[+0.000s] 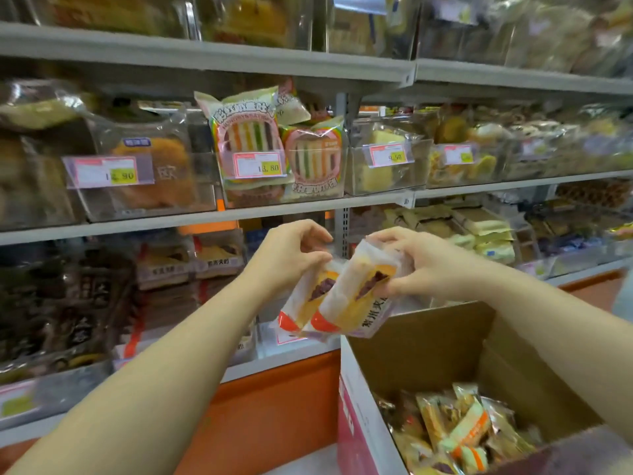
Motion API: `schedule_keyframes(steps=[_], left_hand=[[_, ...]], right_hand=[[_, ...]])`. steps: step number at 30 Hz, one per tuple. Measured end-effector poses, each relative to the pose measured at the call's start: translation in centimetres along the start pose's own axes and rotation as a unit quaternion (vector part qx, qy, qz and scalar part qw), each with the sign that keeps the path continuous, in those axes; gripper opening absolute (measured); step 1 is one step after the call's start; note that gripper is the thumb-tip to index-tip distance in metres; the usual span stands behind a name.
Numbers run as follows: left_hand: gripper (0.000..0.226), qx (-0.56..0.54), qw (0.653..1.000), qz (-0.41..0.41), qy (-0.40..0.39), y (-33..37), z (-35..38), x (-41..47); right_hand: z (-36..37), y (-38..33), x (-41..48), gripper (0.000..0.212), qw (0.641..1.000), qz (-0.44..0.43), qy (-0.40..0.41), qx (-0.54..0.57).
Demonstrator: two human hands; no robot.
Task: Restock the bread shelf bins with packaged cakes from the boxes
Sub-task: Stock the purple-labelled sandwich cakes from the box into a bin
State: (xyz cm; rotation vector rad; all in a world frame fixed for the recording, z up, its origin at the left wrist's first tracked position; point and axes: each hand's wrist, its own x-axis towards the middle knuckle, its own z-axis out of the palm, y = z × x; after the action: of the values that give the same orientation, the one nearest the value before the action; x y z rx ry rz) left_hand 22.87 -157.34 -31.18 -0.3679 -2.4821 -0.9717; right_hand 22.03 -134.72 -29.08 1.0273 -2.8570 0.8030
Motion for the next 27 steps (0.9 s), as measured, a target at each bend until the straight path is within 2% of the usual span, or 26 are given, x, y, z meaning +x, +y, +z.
schedule_keyframes(steps=[5, 10, 13, 16, 19, 22, 24, 25, 27], left_hand=[[0.018, -0.029, 0.999, 0.012, -0.034, 1.9, -0.9, 0.2], [0.016, -0.06, 0.997, 0.009, -0.041, 2.2, -1.7, -0.6], [0.015, -0.083, 0.997, 0.001, -0.005, 0.8, -2.6, -1.3], [0.017, -0.105, 0.991, -0.053, 0.064, -2.7, -3.8, -2.9], [0.04, -0.112, 0.98, -0.133, 0.097, -7.1, -4.5, -5.0], [0.091, -0.175, 0.961, -0.206, 0.058, -11.0, -4.5, -6.7], [0.115, -0.215, 0.948, -0.234, 0.024, -13.4, -4.5, -7.6], [0.117, -0.228, 0.943, -0.244, 0.014, -14.5, -4.4, -7.9], [0.107, -0.253, 0.932, -0.259, 0.029, -16.4, -4.4, -8.2]], right_hand=[[3.1, -0.9, 1.6, 0.032, 0.999, -0.038, -0.025, -0.004], [5.1, -1.7, 2.7, 0.034, 0.997, -0.07, 0.014, 0.035], [6.2, -1.9, 3.3, 0.021, 0.992, -0.09, 0.04, 0.081], [7.7, -1.5, 4.7, 0.013, 0.989, -0.07, 0.067, 0.11], [9.5, -1.7, 7.0, 0.019, 0.982, -0.042, 0.08, 0.165], [11.7, -2.8, 9.6, 0.018, 0.972, -0.022, 0.083, 0.22], [13.5, -3.6, 11.2, 0.017, 0.967, -0.018, 0.076, 0.241], [14.3, -4.0, 12.0, 0.017, 0.965, -0.017, 0.072, 0.253], [16.0, -4.4, 13.7, 0.016, 0.959, -0.012, 0.059, 0.279]])
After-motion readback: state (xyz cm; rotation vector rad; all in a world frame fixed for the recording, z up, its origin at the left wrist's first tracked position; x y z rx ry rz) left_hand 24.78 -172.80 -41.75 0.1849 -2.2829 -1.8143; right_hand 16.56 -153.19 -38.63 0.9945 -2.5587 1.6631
